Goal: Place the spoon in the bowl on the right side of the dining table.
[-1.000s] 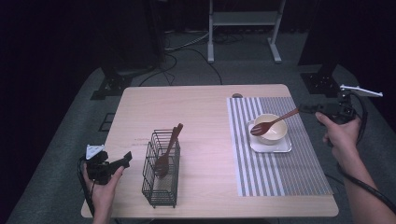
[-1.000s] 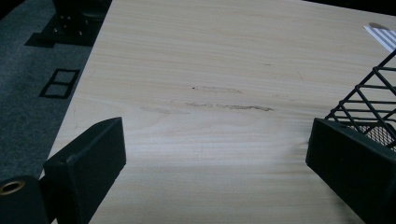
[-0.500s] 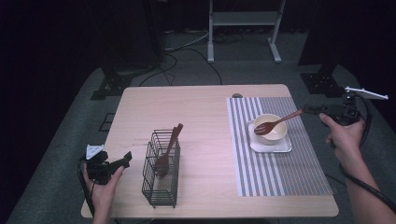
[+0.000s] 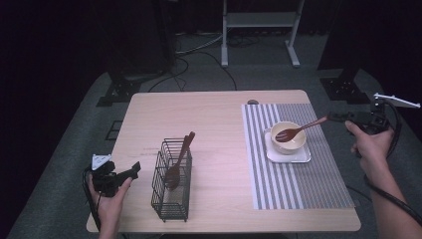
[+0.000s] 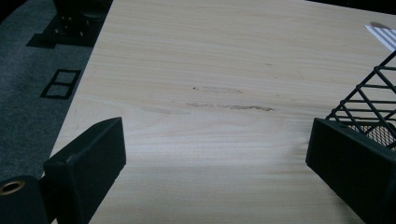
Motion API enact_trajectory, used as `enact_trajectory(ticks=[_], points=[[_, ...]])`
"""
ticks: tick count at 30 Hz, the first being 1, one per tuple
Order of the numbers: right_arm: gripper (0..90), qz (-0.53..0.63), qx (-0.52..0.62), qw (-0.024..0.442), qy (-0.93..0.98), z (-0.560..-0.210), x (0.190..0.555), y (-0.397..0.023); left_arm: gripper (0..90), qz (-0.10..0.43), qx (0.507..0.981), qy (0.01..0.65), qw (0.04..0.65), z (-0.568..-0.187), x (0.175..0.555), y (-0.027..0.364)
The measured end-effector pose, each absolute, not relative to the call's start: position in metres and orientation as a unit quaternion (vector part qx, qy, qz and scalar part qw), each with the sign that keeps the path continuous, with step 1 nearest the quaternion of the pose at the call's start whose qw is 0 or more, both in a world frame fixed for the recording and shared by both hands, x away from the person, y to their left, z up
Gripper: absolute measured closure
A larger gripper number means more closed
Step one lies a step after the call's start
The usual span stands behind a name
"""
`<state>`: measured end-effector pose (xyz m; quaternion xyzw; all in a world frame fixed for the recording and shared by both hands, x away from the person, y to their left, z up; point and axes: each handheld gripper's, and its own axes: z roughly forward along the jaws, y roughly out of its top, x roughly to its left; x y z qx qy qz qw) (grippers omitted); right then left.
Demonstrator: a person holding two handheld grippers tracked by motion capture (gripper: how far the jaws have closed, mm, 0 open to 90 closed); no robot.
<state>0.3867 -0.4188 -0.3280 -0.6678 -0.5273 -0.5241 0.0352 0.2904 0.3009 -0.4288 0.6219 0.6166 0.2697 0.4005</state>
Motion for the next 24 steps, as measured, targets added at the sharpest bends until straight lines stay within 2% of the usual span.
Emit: enact_trajectory(ticks=[24], points=[[83.3, -0.520, -0.687, 0.022, -0.507, -0.337, 0.384, -0.434, 3.9, 0.271, 0.623, 0.616, 0.400, -0.429, 0.291, 0.300]])
